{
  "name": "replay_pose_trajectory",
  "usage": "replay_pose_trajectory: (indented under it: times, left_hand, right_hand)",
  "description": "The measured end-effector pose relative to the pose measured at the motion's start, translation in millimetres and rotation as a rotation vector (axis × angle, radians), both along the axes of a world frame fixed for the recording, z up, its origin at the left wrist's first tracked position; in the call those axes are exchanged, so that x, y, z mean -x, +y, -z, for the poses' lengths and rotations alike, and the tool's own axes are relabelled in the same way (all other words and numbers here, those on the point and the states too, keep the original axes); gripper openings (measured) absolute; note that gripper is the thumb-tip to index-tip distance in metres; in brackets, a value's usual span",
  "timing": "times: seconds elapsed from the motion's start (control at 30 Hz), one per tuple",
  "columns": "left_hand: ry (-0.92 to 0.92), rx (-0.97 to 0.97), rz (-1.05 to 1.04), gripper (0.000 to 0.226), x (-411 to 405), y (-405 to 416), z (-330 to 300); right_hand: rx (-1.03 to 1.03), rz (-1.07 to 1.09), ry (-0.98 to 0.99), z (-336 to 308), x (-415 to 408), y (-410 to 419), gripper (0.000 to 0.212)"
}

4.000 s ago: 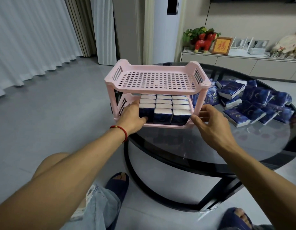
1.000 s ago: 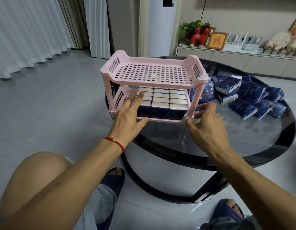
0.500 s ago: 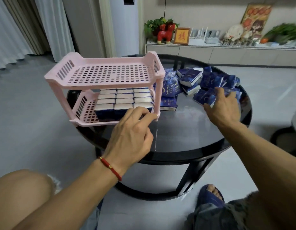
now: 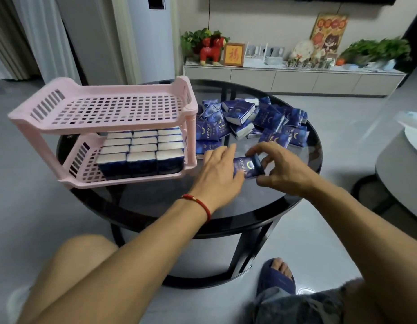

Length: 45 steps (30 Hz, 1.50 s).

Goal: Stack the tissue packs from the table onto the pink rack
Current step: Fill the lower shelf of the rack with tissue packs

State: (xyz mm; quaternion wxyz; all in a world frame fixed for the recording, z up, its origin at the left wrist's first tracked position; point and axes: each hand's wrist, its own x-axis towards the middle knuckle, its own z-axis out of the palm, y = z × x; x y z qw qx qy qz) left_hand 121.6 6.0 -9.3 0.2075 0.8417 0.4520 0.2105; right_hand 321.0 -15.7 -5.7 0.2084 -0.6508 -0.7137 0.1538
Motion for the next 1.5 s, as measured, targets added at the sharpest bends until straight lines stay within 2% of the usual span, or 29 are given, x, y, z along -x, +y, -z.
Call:
replay_pose_trajectory:
  times: [0.07,0.13,0.2,0.23,0.3,0.37,0.57,0.67,0.77,0.87,0.97,1.03,1.13,1.23,1.33,1.5]
  left_hand:
    - [0.013,0.166,-0.040,0.059,-5.9,9.9,1.6]
    - [-0.073,0.254,-0.115,0.045,-5.4,13.8,4.7]
    - [-0.141,0.232,-0.167,0.015,-2.1,13.2,8.1]
    - [-0.165,0.221,-0.181,0.008,-0.1,11.9,9.5]
    - [-0.236,0.243,-0.191,0.010,4.2,8.9,9.2]
    - [-0.304,0.316,-0.217,0.017,8.5,6.8,7.7]
    - [-0.502,0.562,-0.252,0.026,22.3,-0.6,9.6]
    - [-0.563,0.631,-0.251,0.025,30.0,-3.0,9.4]
    - [-0.604,0.648,-0.248,0.032,41.0,-4.9,6.2]
    - [-0.622,0.661,-0.224,0.048,50.8,-7.3,3.4]
    - [-0.669,0.714,-0.238,0.051,58.5,-9.8,-0.9]
    - [-0.730,0.793,-0.249,0.043,63.6,-11.7,-5.0]
    - [-0.828,0.967,-0.219,0.031,73.4,-14.2,-10.3]
    - [-0.870,1.116,-0.147,0.033,88.4,-18.3,-13.0]
    - [-0.863,1.043,-0.004,0.031,105.3,-21.3,-13.5]
    - [-0.925,0.894,0.014,0.037,142.9,-21.2,-17.5]
  right_hand:
    - [0.058,-0.063,0.061,1.6,-4.0,-3.4,0.056]
    - [0.062,-0.020,0.077,7.6,-10.9,0.9,0.056]
    - [-0.079,0.199,0.054,17.1,-21.5,13.0,0.059]
    - [-0.142,0.344,0.046,22.4,-26.8,19.8,0.060]
    - [-0.142,0.542,0.005,31.9,-29.9,31.1,0.066]
    - [-0.082,0.575,-0.120,39.9,-26.1,38.2,0.070]
    - [-0.119,0.622,-0.164,39.0,-15.1,47.7,0.048]
    - [-0.108,0.570,-0.079,34.3,-14.6,45.5,0.033]
    - [-0.043,0.469,0.037,24.2,-14.5,31.3,0.046]
    - [-0.010,0.269,0.099,3.0,-8.9,4.2,0.063]
    - [-0.090,0.030,0.193,-22.9,9.9,-27.9,0.056]
    - [-0.079,-0.128,0.244,-33.4,31.0,-46.4,0.053]
    - [-0.085,-0.277,0.076,-32.5,57.1,-50.2,0.050]
    - [-0.152,-0.362,-0.051,-32.4,77.7,-37.8,0.048]
    - [-0.176,-0.408,-0.035,-29.3,95.9,-32.0,0.046]
    - [-0.121,-0.366,0.235,-30.8,120.2,-32.1,0.057]
